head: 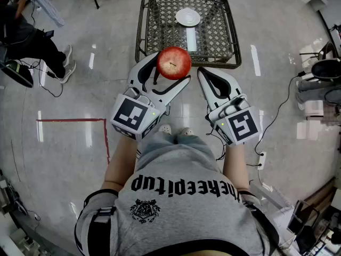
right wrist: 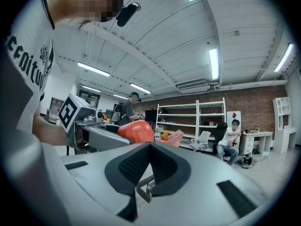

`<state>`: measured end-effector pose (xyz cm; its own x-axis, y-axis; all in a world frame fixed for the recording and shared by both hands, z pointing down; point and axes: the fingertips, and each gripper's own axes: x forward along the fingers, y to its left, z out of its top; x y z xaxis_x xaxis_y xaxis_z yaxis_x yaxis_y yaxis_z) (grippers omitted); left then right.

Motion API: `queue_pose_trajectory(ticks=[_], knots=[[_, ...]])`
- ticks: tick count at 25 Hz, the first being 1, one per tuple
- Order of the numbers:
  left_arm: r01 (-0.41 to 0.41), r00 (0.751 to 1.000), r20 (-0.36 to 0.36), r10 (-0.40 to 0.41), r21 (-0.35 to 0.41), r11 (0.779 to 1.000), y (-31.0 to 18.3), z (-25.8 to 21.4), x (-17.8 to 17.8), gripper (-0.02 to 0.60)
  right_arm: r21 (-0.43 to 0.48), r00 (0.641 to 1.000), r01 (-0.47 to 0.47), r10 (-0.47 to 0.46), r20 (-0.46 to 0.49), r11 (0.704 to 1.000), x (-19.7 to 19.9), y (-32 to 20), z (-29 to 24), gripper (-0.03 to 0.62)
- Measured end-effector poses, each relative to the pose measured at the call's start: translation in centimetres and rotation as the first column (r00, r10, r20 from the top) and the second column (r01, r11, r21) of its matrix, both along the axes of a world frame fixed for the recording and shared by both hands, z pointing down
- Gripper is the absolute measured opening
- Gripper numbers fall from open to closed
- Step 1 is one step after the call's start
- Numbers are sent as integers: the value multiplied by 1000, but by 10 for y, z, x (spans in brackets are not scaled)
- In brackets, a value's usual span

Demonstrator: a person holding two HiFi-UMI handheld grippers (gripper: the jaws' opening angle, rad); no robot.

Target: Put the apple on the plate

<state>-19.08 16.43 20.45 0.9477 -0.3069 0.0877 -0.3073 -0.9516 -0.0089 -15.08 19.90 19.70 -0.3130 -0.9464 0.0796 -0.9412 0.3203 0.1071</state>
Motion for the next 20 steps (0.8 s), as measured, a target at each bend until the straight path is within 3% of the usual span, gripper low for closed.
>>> queue_pose_trajectory(ticks=[20], knots=[[-44, 999, -11, 44, -34, 998, -1, 14, -4, 399, -42, 999, -45, 45, -10, 998, -6, 1, 10, -5]])
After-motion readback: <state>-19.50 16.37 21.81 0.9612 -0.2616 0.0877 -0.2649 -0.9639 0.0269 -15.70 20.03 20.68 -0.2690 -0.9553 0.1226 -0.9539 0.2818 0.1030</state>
